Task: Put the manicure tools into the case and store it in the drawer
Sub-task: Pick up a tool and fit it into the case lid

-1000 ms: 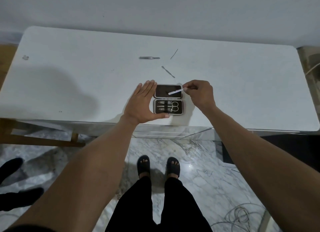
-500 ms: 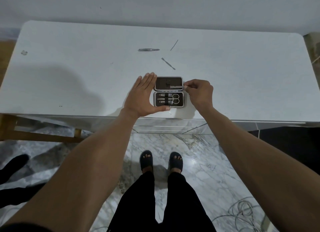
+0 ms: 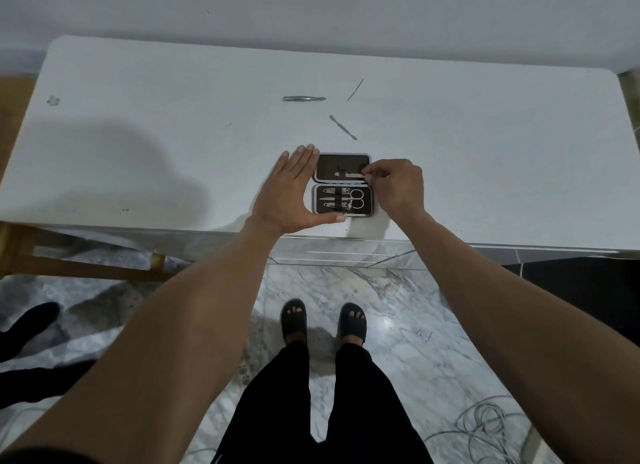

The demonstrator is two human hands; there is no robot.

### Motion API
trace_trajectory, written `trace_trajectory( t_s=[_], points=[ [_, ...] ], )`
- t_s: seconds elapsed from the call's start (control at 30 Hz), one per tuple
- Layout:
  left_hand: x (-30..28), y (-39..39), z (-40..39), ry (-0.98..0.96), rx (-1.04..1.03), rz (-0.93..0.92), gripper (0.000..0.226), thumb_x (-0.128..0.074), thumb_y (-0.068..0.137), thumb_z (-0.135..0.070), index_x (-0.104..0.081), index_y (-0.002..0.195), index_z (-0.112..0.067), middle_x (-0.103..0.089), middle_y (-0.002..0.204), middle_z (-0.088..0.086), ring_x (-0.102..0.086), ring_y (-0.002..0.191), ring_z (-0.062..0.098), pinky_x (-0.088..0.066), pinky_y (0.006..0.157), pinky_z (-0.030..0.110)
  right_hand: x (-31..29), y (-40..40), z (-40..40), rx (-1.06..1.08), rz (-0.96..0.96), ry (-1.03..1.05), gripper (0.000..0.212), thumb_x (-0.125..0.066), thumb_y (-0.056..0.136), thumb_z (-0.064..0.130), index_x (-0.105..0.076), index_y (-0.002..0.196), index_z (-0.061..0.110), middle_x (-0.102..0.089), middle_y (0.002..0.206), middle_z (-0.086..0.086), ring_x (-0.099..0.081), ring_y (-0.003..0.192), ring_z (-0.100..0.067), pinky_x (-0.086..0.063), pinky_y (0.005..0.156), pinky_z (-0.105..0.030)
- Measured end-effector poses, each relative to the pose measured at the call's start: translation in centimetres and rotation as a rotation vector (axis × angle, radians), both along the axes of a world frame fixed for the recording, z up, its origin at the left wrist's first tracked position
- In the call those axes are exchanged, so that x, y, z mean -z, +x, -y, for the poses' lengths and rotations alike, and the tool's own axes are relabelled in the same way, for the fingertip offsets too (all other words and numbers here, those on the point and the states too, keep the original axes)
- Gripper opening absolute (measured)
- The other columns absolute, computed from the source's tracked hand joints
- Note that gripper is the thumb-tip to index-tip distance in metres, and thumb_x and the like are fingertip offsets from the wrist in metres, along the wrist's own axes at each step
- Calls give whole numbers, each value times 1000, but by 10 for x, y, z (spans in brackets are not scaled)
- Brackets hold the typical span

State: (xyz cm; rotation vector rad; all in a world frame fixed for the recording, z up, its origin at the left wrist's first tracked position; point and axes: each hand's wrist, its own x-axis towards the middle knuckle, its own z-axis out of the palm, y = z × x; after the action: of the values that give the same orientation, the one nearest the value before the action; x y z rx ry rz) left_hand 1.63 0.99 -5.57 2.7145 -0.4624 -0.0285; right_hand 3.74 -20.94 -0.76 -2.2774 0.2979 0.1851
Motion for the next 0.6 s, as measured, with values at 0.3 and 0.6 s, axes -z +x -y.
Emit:
trace_trajectory(
  t_s=[0.3, 0.6],
  points=[
    [0, 0, -1, 5, 2, 3, 135, -50, 70, -97, -22, 164, -5, -21, 173, 9, -15, 161, 21, -7, 133, 42, -4, 9, 13, -119, 37, -154, 27, -55, 86, 7, -78, 92, 20, -61, 74, 2, -54, 70, -17, -35, 65, -22],
    [0, 0, 0, 0, -2, -1, 135, -49, 69, -98, -23, 164, -5, -22, 172, 9, -15, 161, 21, -9, 133, 44, -5, 9, 10, -281, 56, -218, 21, -58, 90, 13, -77, 96, 18, -74, 90, -7, -58, 77, -17, -33, 67, -21]
  ],
)
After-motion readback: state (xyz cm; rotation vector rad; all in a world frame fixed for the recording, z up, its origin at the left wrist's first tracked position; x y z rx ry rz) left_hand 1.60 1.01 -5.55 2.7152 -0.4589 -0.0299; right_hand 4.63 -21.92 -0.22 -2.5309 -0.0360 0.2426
